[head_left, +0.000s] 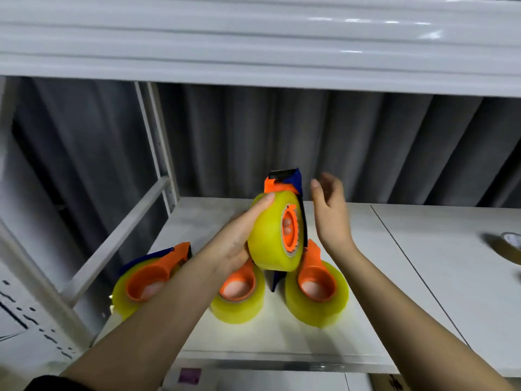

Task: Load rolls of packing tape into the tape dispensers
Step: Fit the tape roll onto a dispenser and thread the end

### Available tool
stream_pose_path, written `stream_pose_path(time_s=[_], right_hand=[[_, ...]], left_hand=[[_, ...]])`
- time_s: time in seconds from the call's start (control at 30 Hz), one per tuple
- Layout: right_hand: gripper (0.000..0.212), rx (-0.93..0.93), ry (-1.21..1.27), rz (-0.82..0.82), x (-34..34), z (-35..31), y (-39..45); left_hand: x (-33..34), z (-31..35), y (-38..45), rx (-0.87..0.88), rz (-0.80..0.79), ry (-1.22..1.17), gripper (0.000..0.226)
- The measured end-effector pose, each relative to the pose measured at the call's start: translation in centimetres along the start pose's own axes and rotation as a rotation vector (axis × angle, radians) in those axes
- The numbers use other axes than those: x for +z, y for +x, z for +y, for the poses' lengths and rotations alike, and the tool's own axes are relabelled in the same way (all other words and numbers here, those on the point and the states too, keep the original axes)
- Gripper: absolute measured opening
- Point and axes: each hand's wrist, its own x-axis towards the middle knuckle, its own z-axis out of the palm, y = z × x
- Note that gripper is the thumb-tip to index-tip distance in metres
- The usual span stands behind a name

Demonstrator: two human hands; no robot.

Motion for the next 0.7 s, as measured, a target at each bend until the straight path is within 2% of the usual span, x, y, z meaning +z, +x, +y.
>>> stream_pose_path(time_s=[0.07,0.13,0.2,0.27,0.37,0.5,0.6,0.7], right_hand=[[0.019,-0.058,-0.031,0.015,1.2,-1.0,-0.7],[0.025,0.067,0.042,-0.179,2.9,-2.3,-1.5],[0.04,0.311,0.16,-0.397,4.7,-3.5,-2.1],[0.045,0.446,0.233,-0.51,6.1,-4.0,-2.5],[0.034,0.554,0.436,-0.513,8.1,-3.8,-2.8],[0.029,0.675,0.537,-0.448,10.1,-3.7,-2.3],[0.034,0.745,0.618,-0.503,10.6,-3.1,-1.0],[0.033,0.753,0.668,-0.559,10.8,-2.6,0.6]], left_hand=[[-1.6,1.3,-0.1,0.028,0.02,0.004,0.032],[-2.7,2.3,0.2,0.086,0.052,0.084,0.028],[-3.8,3.0,0.4,0.144,0.088,0.187,0.025],[-4.9,3.6,0.8,0.175,0.118,0.297,0.024],[-6.3,4.4,1.3,0.147,0.133,0.4,0.03],[-7.8,5.8,1.5,0.026,0.084,0.552,0.04],[-9.0,7.0,1.5,0.064,0.03,0.884,0.047],[-9.8,6.8,1.6,0.149,0.024,0.981,0.049]])
